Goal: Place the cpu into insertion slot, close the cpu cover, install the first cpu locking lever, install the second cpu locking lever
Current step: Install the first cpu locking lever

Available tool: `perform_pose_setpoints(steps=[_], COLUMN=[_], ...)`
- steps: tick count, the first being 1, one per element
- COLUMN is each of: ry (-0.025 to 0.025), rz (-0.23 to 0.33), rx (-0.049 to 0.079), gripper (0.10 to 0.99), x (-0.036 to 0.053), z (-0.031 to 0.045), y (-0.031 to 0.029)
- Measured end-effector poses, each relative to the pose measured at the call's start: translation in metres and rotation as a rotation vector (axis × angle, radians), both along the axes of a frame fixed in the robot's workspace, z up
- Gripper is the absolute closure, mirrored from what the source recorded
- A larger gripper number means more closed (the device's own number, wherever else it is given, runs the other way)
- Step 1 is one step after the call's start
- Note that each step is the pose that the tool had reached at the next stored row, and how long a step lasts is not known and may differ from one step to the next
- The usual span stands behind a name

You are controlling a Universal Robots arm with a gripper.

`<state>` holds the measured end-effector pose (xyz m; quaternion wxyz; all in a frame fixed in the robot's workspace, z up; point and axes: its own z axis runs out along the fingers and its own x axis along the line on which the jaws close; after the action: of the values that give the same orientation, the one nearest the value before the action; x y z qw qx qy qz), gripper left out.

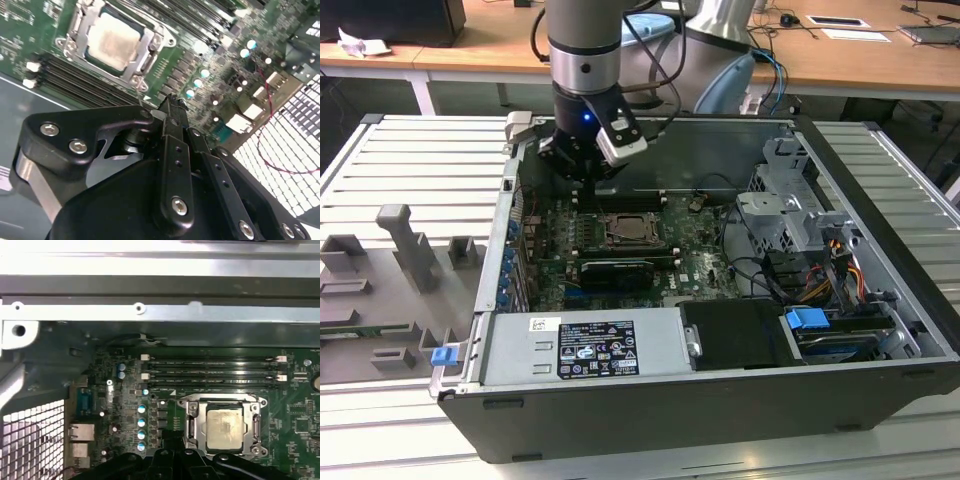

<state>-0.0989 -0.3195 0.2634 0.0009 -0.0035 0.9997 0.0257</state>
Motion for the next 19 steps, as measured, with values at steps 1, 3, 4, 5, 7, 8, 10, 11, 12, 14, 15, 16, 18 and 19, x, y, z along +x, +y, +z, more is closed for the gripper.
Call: perform_pose_setpoints(steps=[1,3,4,5,7,8,10,11,12,14,15,16,18,19], ry=[-0.0001,0.0001,0.0,-0.0002,-0.0004,-0.0005,-0.0007,-0.0008,-0.0009,-0.0012,-0.0016,-0.0016,-0.0016,-0.0016], rz=[0.001,0.001,0.001,0.001,0.002,0.002,0.002,0.002,0.002,0.002,0.003,0.003,0.003,0.003], rx=[0.0,0.0,0.0,0.0,0.0,0.0,0.0,0.0,0.0,0.0,0.0,0.0,0.0,0.0], gripper=[0.98,0.98,0.98,0.98,0.98,0.98,0.98,0.98,0.98,0.98,0.98,0.98,0.98,0.98], x=[-0.0016,-0.0028,-0.0032,-0.0038,-0.0051,-0.0061,-0.008,-0.0088,-0.0102,-0.0131,-0.0151,-0.0155,-0.0155,-0.0155], z=[-0.0001,-0.0003,-0.0004,-0.0006,-0.0006,-0.0007,-0.0008,-0.0009,-0.0009,-0.001,-0.0012,-0.0014,-0.0019,-0.0021], y=[0.0004,0.0006,0.0007,0.0007,0.0007,0.0008,0.001,0.0011,0.0013,0.0022,0.0031,0.0049,0.0086,0.0107])
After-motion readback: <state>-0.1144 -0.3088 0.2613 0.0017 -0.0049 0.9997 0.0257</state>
